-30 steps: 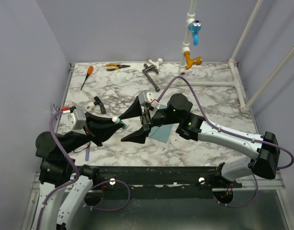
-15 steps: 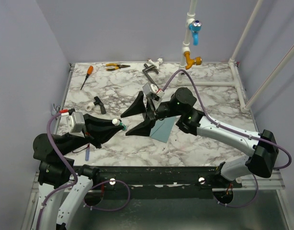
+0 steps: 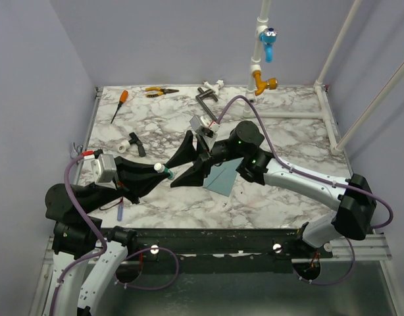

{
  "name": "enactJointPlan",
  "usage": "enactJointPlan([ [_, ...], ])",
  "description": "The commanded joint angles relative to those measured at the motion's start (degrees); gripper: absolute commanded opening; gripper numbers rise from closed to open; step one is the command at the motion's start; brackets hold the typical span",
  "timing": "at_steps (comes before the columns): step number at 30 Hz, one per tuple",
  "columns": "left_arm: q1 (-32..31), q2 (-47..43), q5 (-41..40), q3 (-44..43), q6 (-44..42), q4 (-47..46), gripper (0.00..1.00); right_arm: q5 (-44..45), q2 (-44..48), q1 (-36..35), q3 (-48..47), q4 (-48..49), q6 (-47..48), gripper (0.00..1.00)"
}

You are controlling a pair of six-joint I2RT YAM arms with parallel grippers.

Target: Place the letter into the envelope and seal it

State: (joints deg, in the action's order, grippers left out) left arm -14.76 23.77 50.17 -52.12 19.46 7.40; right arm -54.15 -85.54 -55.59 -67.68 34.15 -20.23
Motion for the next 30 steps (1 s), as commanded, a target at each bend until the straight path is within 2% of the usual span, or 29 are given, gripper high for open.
enactJointPlan([
  [1, -0.2, -0.3, 0.8, -1.1, -0.3, -0.8, 0.00, -1.9, -1.1, -0.2, -2.0, 2.8, -2.1, 0.58],
  [6, -0.2, -0.1, 0.7, -1.4, -0.6, -0.8, 0.00, -2.6, -1.7, -0.2, -2.2, 4.6, -3.5, 0.56],
  [8, -0.2, 0.0, 0.5, -1.5, -0.3, -0.8, 0.00, -2.5, -2.0, -0.3, -2.3, 4.5, -3.7, 0.46],
  [14, -0.2, -0.1, -1.1, -1.4, 0.0, -0.8, 0.00, -0.7, -1.6, -0.2, -2.5, 2.9, -3.3, 0.01],
  [20, -0.2, -0.4, -5.5, -0.7, -3.0, 1.7, 0.00, 18.6, 2.3, -1.3, -2.1, -7.1, 3.1, 0.01],
  [25, -0.2, -0.2, -7.3, 0.1, -2.4, 2.6, 0.00, 19.3, 2.7, -1.5, -2.8, -10.8, 5.3, 0.02],
  [27, -0.2, 0.0, -7.6, -0.4, -2.6, 2.6, 0.00, 18.1, 3.4, -1.5, -2.8, -14.0, 8.6, 0.12],
  [30, -0.2, -0.1, -7.3, -1.3, -3.2, 2.6, 0.00, 13.6, 4.4, -1.6, -2.8, -20.5, 16.3, 0.39],
])
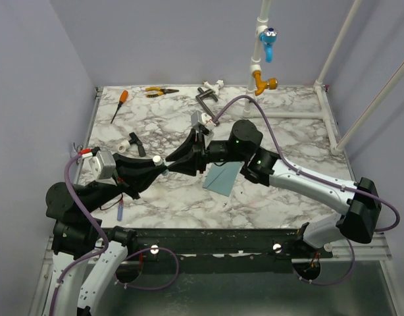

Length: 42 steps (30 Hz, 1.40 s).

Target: Place the letter into the envelope and seal it

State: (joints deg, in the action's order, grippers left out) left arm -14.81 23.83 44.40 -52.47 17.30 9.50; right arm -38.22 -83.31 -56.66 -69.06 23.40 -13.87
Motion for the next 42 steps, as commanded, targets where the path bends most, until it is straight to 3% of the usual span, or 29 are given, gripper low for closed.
enactJointPlan([
  [1, -0.2, -0.1, -1.0, -1.1, -1.1, 0.4, 0.00, -4.2, 2.4, -0.5, -1.2, -10.7, 10.9, 0.49],
  [3, -0.2, -0.1, 0.2, -0.9, -1.1, 0.1, 0.00, -6.3, 3.1, -0.5, 0.5, -6.3, 9.0, 0.61],
  [6, -0.2, 0.0, 0.5, -0.4, -0.8, -0.1, 0.00, -10.3, 2.5, -0.5, 3.4, 7.9, 0.6, 0.69],
  [9, -0.2, 0.0, 1.0, -0.5, -0.5, -0.2, 0.00, -12.2, -0.2, -0.5, 2.8, 15.8, -7.0, 0.71],
  [12, -0.2, 0.0, 0.9, -0.8, -0.5, -0.2, 0.00, -12.7, -2.0, -0.6, 1.9, 18.6, -9.8, 0.67],
  [20, -0.2, 0.0, 1.1, -0.7, -0.6, -0.4, 0.00, -12.1, -2.9, -1.1, 0.8, 17.1, -9.3, 0.57],
  [25, -0.2, 0.1, 1.1, -0.7, -0.5, -0.4, 0.00, -12.3, -3.3, -1.4, -0.1, 16.9, -9.4, 0.56],
  [31, -0.1, 0.1, 1.2, -1.0, -0.4, -0.4, 0.00, -12.3, -3.5, -1.5, -0.7, 15.9, -8.7, 0.37],
  [42, -0.1, 0.4, 0.9, -1.4, -0.2, -0.5, 0.00, -11.0, -2.7, -1.5, -0.7, 11.6, -5.5, 0.46],
])
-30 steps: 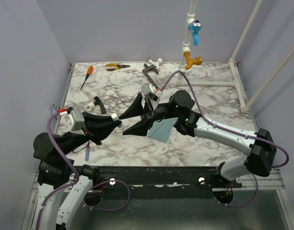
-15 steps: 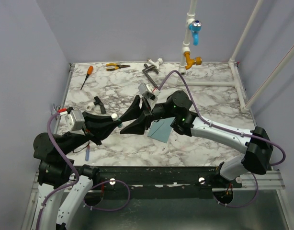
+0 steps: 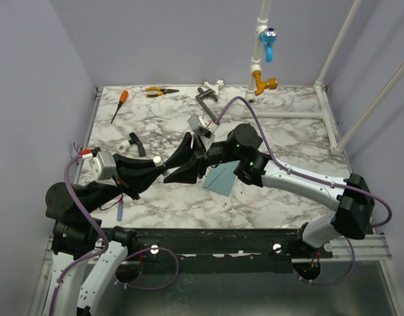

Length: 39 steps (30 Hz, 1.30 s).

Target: Place the letter into the envelope and seal it

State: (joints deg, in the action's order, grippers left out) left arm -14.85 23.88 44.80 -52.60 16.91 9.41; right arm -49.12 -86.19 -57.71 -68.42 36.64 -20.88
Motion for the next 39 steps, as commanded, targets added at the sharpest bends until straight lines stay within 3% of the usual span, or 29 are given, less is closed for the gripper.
enactJointPlan([
  [1, -0.1, 0.3, 0.5, -1.2, 0.2, -0.4, 0.00, -0.1, 0.3, -0.5, -1.3, -1.6, 1.5, 0.46],
  [3, -0.1, 0.3, 0.6, -1.2, 0.2, -0.4, 0.00, 0.0, 0.6, -0.5, -1.1, -1.1, 1.3, 0.38],
  [5, -0.1, 0.2, 0.5, -1.1, 0.2, -0.4, 0.00, 0.3, 1.1, -0.5, -1.1, -0.9, 1.1, 0.21],
  [7, -0.1, 0.1, 0.6, -0.9, 0.3, -0.4, 0.00, 0.9, 1.6, -0.5, -1.1, -0.5, 0.9, 0.11],
  [11, -0.1, -0.3, 0.5, 0.2, -0.3, -0.4, 0.00, 6.8, 2.4, -0.6, -0.3, 0.6, -1.3, 0.01],
  [15, -0.1, -0.5, -1.1, 1.0, -1.0, -0.2, 0.00, 22.3, 4.3, -1.8, 1.4, -3.7, 0.7, 0.01],
  [20, -0.2, -1.1, -3.1, 2.1, -0.9, 0.8, 0.00, 41.2, 5.9, -7.3, 0.7, -12.4, 9.6, 0.01],
  [24, -0.1, -1.5, -6.0, 3.3, -1.3, 2.0, 0.00, 51.4, 5.6, -11.7, 0.1, -15.1, 15.2, 0.01],
  [26, -0.1, -1.7, -6.1, 3.7, -1.5, 2.4, 0.00, 54.3, 5.1, -13.2, -0.8, -16.3, 17.0, 0.01],
  [31, -0.1, -2.1, -6.1, 4.2, -1.6, 3.0, 0.00, 51.3, 5.3, -13.2, -1.0, -15.6, 17.1, 0.01],
  [33, -0.1, -2.5, -6.5, 4.6, -1.5, 3.1, 0.00, 49.8, 5.5, -13.2, -1.2, -15.9, 17.2, 0.11],
  [35, -0.1, -2.5, -6.7, 4.9, -0.9, 3.1, 0.00, 49.5, 5.2, -13.2, -1.7, -16.3, 16.4, 0.35],
  [37, -0.1, -2.6, -6.7, 5.0, -0.5, 3.0, 0.00, 47.7, 4.5, -13.3, -2.1, -15.9, 15.3, 0.51],
  [39, -0.1, -2.5, -6.7, 4.9, -0.6, 3.0, 0.00, 46.6, 3.8, -13.2, -2.4, -14.9, 14.4, 0.56],
])
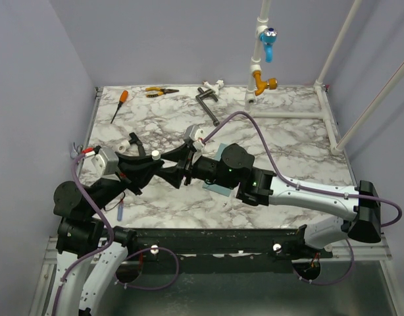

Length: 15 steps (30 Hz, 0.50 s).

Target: Place the letter into the envelope and seal it

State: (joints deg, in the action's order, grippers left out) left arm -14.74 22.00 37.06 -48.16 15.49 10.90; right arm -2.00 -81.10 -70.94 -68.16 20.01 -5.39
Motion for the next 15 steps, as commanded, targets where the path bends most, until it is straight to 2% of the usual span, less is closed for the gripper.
enactJointPlan([
  [1, -0.2, -0.6, 1.1, 0.3, 0.9, 1.5, 0.00, -1.0, -1.7, 0.0, -2.8, 2.1, -1.6, 0.56],
  [6, -0.2, -0.5, 1.2, -0.3, 1.3, 1.4, 0.00, -2.0, -3.1, 0.0, -3.4, 2.4, -2.5, 0.55],
  [9, -0.2, -0.6, 1.7, -0.1, 1.6, 1.3, 0.00, -2.0, -2.9, 0.0, -2.6, 3.8, -3.1, 0.47],
  [10, -0.2, -0.6, 1.7, 0.1, 1.9, 1.4, 0.00, -2.0, -2.9, 0.0, -2.6, 4.0, -3.2, 0.42],
  [13, -0.2, -0.7, 1.2, 0.7, 2.8, 1.3, 0.00, -1.8, -2.7, -0.1, -2.5, 4.4, -3.3, 0.16],
  [15, -0.2, -0.6, 1.2, 0.6, 2.8, 1.2, 0.00, -1.4, -2.2, 0.1, -2.0, 4.4, -3.0, 0.06],
])
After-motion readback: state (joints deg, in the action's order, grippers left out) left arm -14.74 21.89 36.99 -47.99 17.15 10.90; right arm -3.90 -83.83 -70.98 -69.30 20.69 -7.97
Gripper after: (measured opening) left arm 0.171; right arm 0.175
